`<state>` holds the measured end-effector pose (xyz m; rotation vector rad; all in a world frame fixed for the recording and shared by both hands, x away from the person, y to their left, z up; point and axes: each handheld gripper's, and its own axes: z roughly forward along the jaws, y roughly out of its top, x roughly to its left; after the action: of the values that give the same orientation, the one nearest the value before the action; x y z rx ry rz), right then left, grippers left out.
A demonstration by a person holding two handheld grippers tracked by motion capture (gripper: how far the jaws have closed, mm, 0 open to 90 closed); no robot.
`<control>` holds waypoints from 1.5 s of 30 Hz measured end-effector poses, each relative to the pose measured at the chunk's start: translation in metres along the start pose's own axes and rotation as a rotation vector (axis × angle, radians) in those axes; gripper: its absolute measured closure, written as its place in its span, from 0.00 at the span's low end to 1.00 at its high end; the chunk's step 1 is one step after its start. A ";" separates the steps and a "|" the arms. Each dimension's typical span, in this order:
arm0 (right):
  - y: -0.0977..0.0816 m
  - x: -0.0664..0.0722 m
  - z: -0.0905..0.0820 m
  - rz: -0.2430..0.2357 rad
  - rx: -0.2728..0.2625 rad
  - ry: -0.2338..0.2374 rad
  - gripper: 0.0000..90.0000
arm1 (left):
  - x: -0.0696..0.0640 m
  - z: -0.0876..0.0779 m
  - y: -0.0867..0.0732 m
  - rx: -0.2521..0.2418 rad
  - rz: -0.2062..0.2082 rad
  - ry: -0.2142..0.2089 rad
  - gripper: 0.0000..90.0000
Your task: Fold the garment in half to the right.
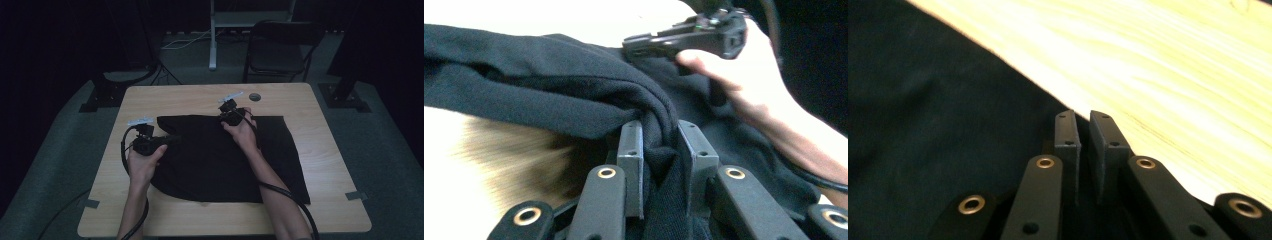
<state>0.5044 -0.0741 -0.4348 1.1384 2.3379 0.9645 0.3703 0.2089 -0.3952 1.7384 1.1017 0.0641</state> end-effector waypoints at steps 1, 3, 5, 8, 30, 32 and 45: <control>0.001 0.001 0.002 0.006 0.003 -0.002 0.91 | -0.001 0.000 0.003 0.005 0.009 0.003 0.85; 0.003 0.004 0.011 0.007 0.030 -0.010 0.92 | -0.003 0.000 0.006 0.002 0.015 -0.002 0.85; 0.003 0.004 0.013 0.015 0.024 -0.014 0.92 | -0.007 0.000 0.007 0.004 0.033 -0.006 0.85; 0.002 0.003 0.016 0.052 0.008 -0.012 0.92 | -0.010 0.001 0.007 0.004 0.042 -0.016 0.85; -0.016 -0.019 -0.039 -0.013 0.037 0.136 0.64 | -0.008 0.002 0.009 -0.018 0.007 -0.039 0.84; -0.024 -0.023 -0.054 -0.055 0.049 0.144 0.62 | -0.008 0.002 0.009 -0.019 0.005 -0.038 0.84; -0.098 -0.064 -0.140 -0.209 0.096 0.163 0.52 | -0.008 0.003 0.008 -0.028 -0.001 -0.048 0.84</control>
<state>0.4091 -0.2272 -0.4046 0.8554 2.5968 0.9078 0.3724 0.2007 -0.3870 1.7057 1.0619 0.0364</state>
